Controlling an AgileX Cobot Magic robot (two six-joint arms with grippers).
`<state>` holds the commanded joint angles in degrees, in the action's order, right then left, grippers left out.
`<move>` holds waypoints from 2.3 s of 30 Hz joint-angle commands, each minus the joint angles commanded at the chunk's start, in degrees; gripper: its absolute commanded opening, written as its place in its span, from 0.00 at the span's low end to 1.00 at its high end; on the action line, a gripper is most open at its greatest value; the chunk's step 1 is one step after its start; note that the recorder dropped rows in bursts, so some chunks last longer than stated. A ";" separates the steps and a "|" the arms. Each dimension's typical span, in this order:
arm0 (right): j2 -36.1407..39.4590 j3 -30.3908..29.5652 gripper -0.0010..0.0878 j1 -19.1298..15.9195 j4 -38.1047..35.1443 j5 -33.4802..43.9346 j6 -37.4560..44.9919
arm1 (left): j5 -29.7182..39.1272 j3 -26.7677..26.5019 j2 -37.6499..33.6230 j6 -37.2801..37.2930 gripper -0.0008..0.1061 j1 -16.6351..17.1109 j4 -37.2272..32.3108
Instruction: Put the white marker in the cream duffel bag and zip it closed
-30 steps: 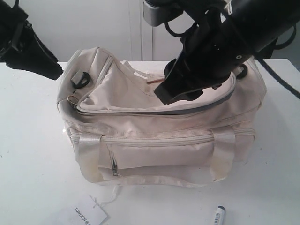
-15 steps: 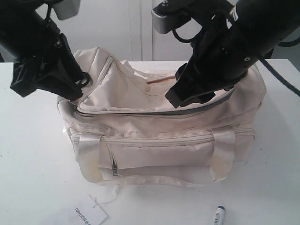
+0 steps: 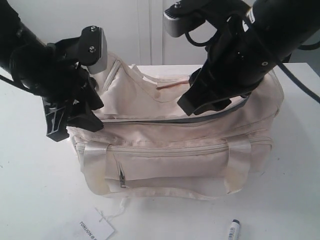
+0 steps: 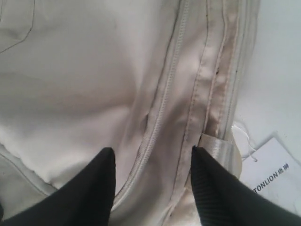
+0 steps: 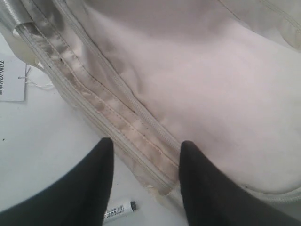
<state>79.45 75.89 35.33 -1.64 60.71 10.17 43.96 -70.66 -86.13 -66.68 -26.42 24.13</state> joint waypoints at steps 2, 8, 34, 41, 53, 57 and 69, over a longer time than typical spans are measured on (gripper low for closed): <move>0.00 0.00 0.49 0.00 0.00 0.00 0.00 | -0.52 0.00 -0.83 -0.11 0.51 0.00 0.86; 0.00 0.00 0.49 0.00 0.00 0.00 -0.11 | -4.83 0.00 -2.86 -0.11 0.51 0.00 1.20; 0.00 0.00 0.49 0.00 -1.51 -2.78 0.18 | -12.08 -0.21 -3.49 0.29 0.01 0.00 2.58; 0.00 0.00 0.48 0.00 -6.21 -3.52 8.07 | -12.89 -3.74 -3.22 4.00 0.01 0.00 2.86; 0.12 -0.82 0.45 0.00 -13.53 -5.23 18.30 | -4.13 -11.28 -3.22 11.86 0.01 0.00 2.86; 0.12 -3.44 0.45 0.00 -15.70 -8.17 21.97 | -2.32 -12.95 -3.22 12.91 0.01 0.00 3.77; 0.12 -9.65 0.54 0.10 -26.12 -21.38 37.91 | -1.81 -13.36 -3.22 15.06 0.01 0.00 4.04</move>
<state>79.57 66.24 35.43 -27.76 39.33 48.08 42.16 -84.03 -89.35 -51.61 -26.42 28.17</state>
